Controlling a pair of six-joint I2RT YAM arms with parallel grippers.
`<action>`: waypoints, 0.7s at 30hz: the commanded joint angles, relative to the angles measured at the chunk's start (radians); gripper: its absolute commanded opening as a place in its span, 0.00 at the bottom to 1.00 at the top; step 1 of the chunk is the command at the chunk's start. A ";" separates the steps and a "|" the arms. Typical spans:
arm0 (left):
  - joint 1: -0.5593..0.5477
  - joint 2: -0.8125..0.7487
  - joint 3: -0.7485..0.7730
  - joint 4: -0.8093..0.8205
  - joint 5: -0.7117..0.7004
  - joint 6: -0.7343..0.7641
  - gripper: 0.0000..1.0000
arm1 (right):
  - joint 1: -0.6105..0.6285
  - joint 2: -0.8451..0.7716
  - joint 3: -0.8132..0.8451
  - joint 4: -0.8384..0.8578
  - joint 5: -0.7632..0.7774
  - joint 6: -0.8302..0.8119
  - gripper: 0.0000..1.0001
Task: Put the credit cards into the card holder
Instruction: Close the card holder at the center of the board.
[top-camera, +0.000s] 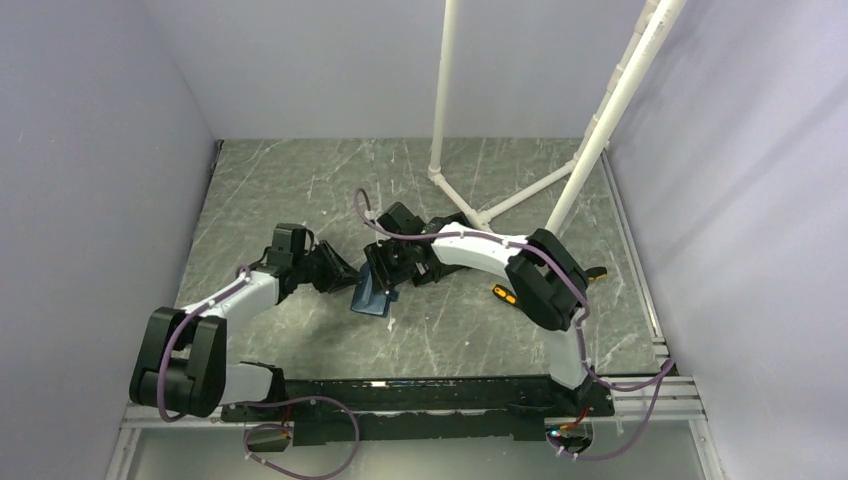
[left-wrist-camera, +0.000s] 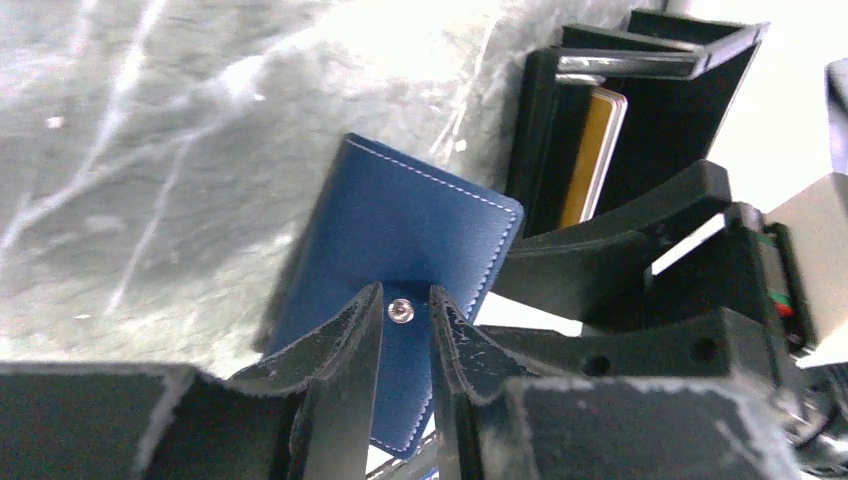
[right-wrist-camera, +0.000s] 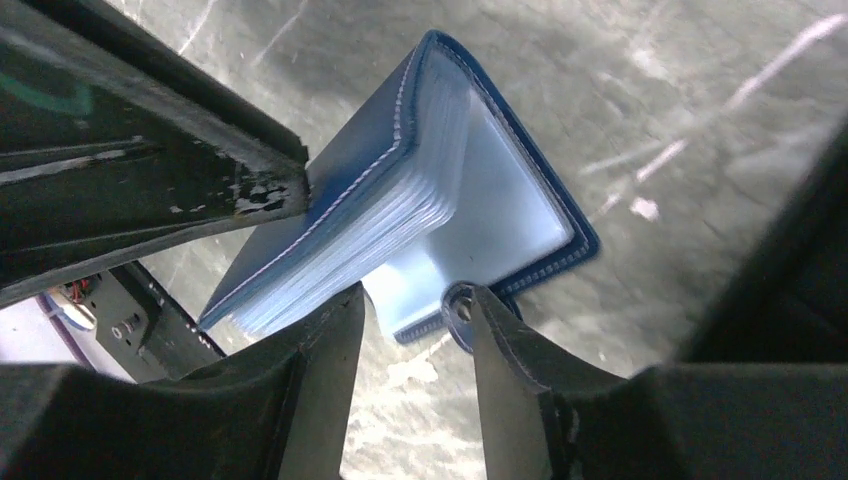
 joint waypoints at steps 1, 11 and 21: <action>-0.055 0.027 0.070 0.035 0.034 0.032 0.29 | 0.001 -0.141 -0.014 -0.042 0.104 -0.022 0.50; -0.068 0.142 0.096 -0.005 0.077 0.042 0.23 | 0.007 -0.302 -0.361 0.399 0.059 -0.133 0.65; -0.067 0.165 0.093 -0.038 0.085 0.078 0.22 | -0.014 -0.205 -0.379 0.537 -0.082 -0.198 0.69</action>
